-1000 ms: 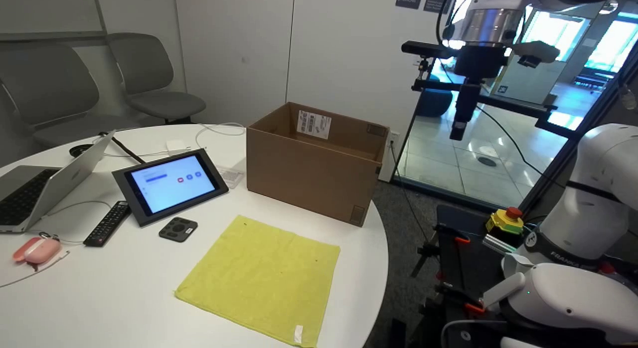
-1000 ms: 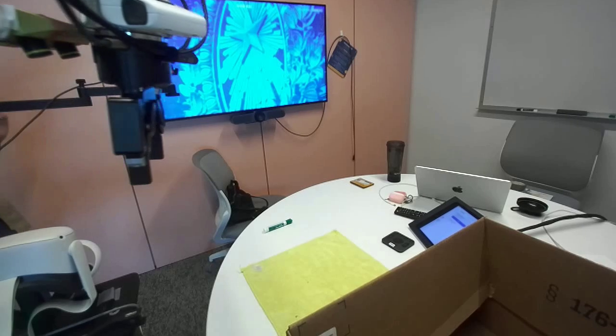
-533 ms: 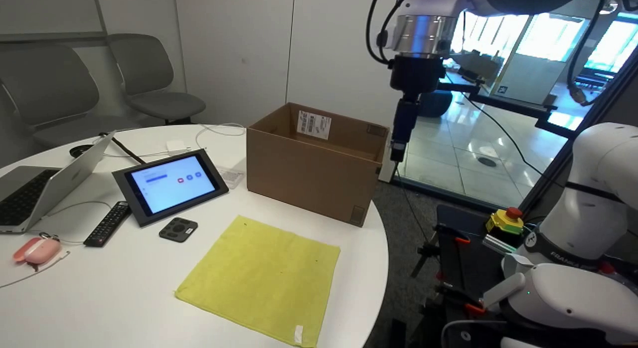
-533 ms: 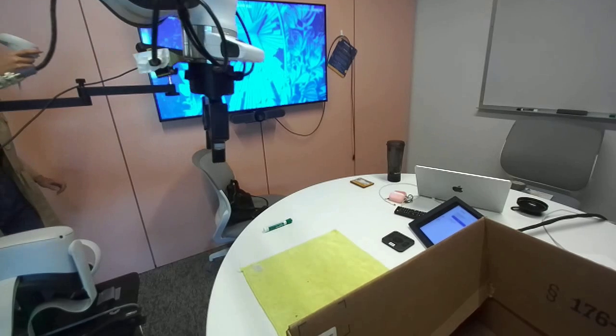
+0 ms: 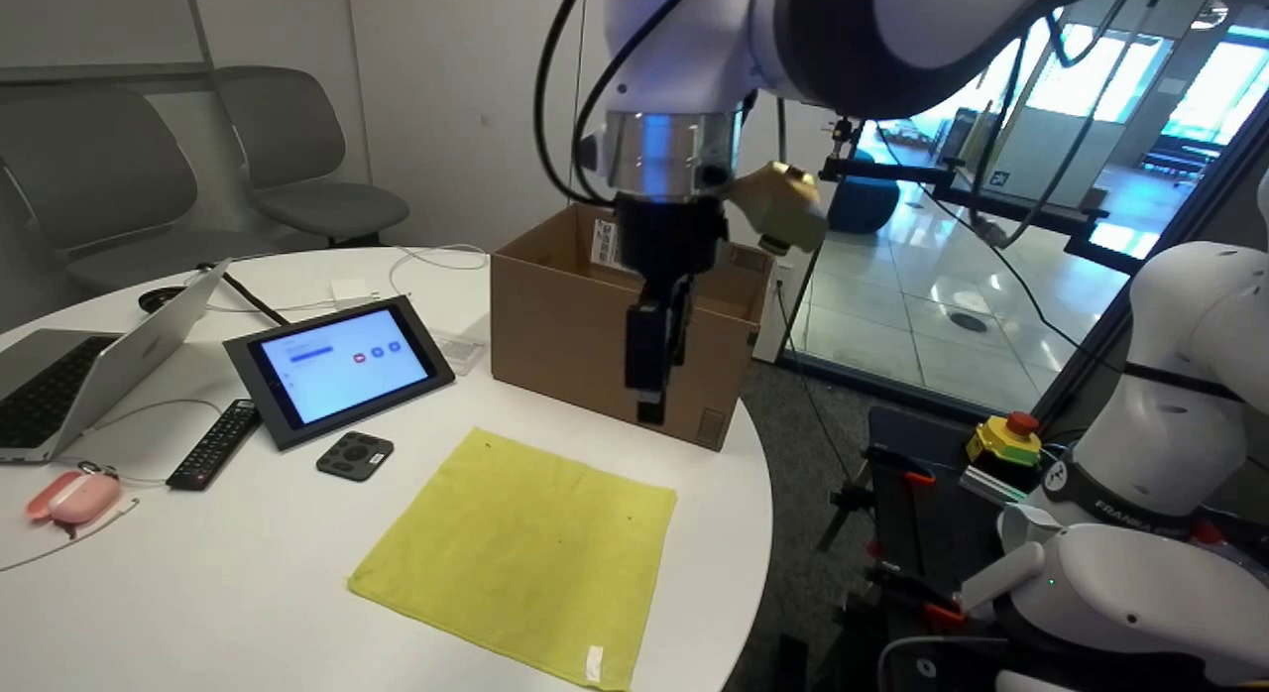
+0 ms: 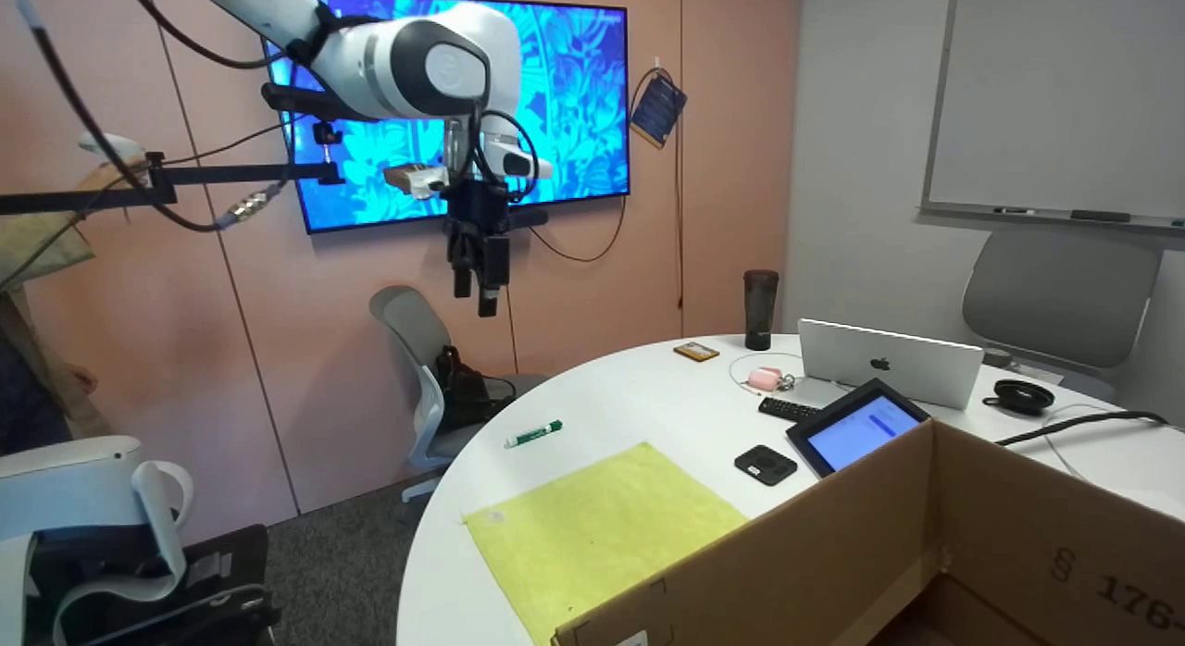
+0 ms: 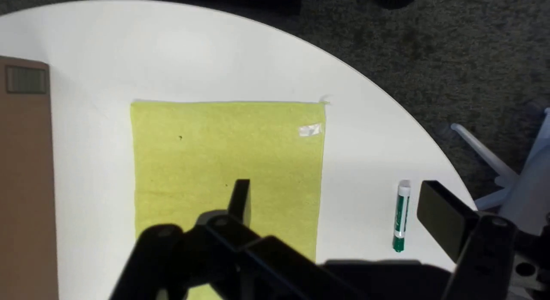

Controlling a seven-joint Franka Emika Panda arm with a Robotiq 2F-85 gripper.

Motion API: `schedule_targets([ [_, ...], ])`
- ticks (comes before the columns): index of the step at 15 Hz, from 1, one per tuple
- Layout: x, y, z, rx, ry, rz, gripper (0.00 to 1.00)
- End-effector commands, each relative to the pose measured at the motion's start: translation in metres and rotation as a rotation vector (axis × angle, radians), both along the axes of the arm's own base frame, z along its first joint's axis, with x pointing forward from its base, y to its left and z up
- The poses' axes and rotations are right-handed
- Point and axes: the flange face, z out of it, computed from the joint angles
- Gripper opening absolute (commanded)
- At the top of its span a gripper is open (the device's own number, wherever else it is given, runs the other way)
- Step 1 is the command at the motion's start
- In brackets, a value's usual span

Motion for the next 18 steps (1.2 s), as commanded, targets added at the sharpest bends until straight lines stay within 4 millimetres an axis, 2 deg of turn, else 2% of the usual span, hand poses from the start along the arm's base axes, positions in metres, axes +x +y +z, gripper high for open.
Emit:
schedule_targets([
  [1, 0.051, 0.05, -0.033, 0.03, -0.022, 0.051, 1.0],
  [6, 0.083, 0.098, -0.092, 0.093, -0.02, 0.118, 1.0],
  [14, 0.095, 0.16, -0.18, 0.129, -0.034, 0.147, 1.0],
  [18, 0.104, 0.18, -0.214, 0.155, -0.067, 0.121, 1.0],
])
